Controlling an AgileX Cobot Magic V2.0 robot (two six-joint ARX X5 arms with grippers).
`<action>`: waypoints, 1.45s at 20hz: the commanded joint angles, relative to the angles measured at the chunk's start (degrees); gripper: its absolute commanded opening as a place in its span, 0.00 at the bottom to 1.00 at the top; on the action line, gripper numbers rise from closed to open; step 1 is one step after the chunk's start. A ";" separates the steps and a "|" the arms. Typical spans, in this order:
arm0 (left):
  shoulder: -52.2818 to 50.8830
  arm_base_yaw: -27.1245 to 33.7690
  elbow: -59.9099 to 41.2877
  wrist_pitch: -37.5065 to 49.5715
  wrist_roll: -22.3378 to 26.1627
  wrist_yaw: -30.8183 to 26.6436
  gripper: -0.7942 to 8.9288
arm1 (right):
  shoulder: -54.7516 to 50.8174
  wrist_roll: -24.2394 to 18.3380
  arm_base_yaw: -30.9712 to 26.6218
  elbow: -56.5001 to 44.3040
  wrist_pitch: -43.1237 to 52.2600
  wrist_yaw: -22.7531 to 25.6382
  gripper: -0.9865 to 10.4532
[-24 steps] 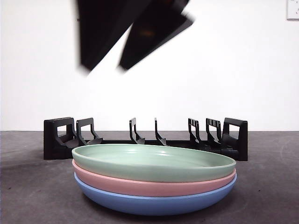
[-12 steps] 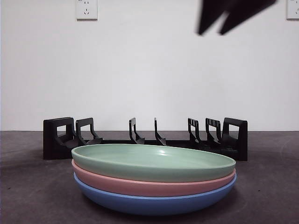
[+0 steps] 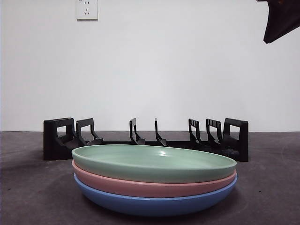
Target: Place the plate
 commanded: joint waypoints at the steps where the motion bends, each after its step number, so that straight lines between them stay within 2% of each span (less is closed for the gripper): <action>1: -0.17 -0.20 0.81 0.00 -0.39 0.07 0.09 | 0.33 0.37 0.24 0.52 0.61 -0.24 0.10; 8: -0.50 -0.20 0.76 0.17 -0.39 0.07 0.09 | 0.33 0.37 0.15 0.52 0.61 -0.20 0.10; 9: -1.36 -0.20 0.68 0.37 4.00 -0.04 0.09 | 0.33 0.37 0.15 0.52 0.61 -0.17 0.10; 11: -4.68 0.74 -1.03 0.83 4.98 0.22 0.09 | 0.33 0.37 0.15 0.52 0.61 -0.17 0.10; 12: -6.88 2.45 -3.45 1.40 5.42 2.05 0.09 | 0.33 0.37 0.15 0.52 0.61 -0.17 0.10; 15: -15.39 12.94 -18.45 10.71 7.74 14.14 0.09 | 0.33 0.37 0.15 0.52 0.61 -0.17 0.10; 16: -18.05 16.28 -23.56 14.95 7.13 15.98 0.09 | 0.33 0.37 0.15 0.52 0.63 -0.20 0.10; 18: -23.17 22.25 -31.67 21.35 2.47 17.79 0.09 | 0.33 0.37 0.15 0.52 0.63 -0.17 0.10; 19: -25.33 24.39 -34.45 22.34 0.15 17.81 0.09 | 0.33 0.37 0.13 0.52 0.63 -0.17 0.10; 21: -28.59 27.04 -38.23 22.14 -0.72 17.84 0.09 | 0.33 0.37 0.15 0.52 0.63 -0.17 0.10; 24: -33.11 27.82 -43.80 23.43 -0.52 18.18 0.09 | 0.33 0.37 0.17 0.52 0.63 -0.17 0.10; 27: -33.14 27.93 -45.29 21.20 1.86 23.08 0.09 | 0.31 0.37 0.13 0.57 0.87 -0.17 0.10; 29: -32.92 27.91 -45.27 20.65 -1.22 25.27 0.09 | 0.28 0.37 0.15 0.57 0.87 -0.22 0.10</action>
